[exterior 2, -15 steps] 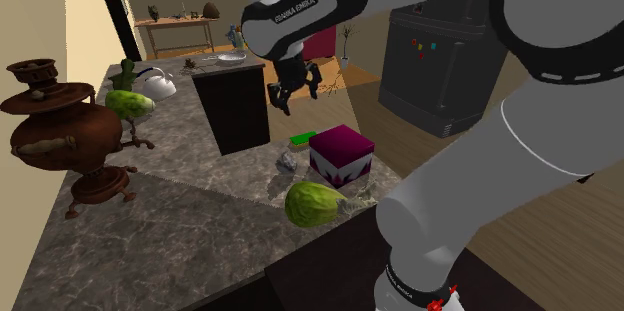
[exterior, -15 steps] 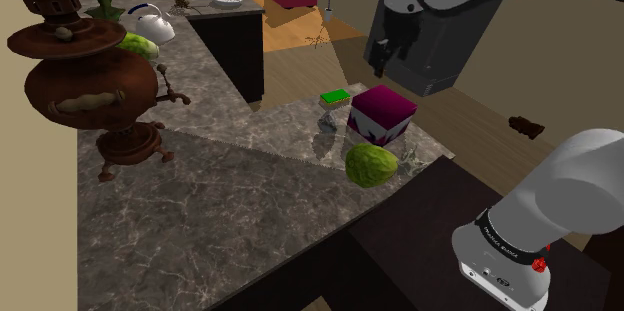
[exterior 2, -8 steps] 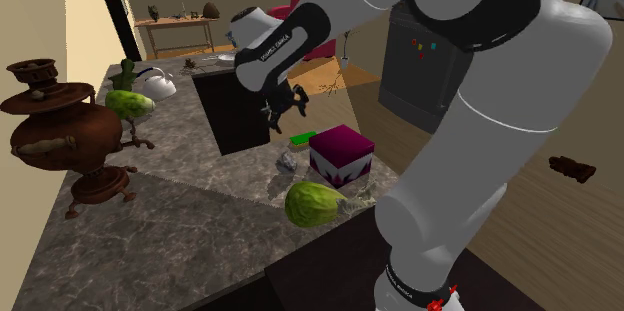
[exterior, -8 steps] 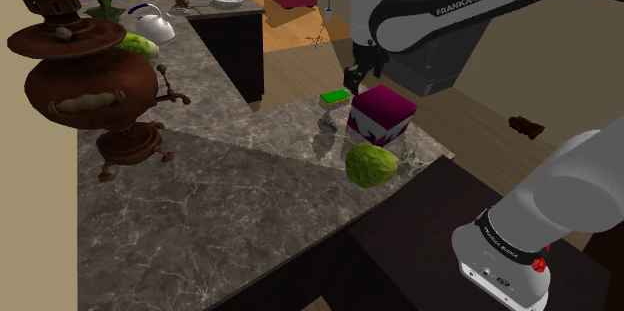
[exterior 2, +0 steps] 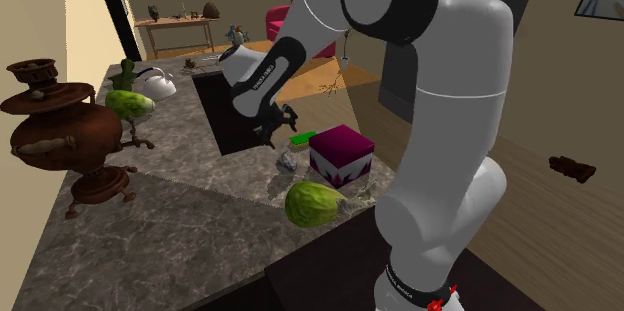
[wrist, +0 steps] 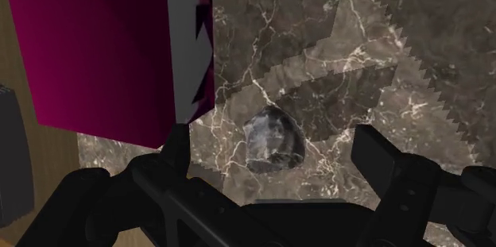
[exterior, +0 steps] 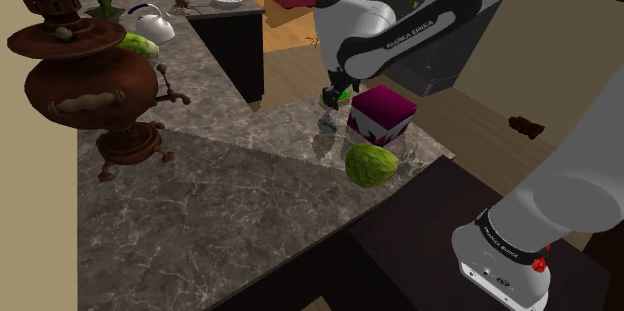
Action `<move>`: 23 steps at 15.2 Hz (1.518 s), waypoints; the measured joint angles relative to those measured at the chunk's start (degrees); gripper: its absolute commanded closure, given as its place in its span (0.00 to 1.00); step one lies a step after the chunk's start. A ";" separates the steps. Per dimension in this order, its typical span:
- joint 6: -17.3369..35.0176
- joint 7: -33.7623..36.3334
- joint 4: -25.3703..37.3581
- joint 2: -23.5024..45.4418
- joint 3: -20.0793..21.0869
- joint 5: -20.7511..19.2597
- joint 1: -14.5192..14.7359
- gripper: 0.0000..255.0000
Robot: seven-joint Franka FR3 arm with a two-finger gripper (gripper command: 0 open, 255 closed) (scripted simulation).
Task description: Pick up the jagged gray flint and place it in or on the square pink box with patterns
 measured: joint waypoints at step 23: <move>2.62 9.24 21.37 32.36 -6.96 -13.63 3.81 0.00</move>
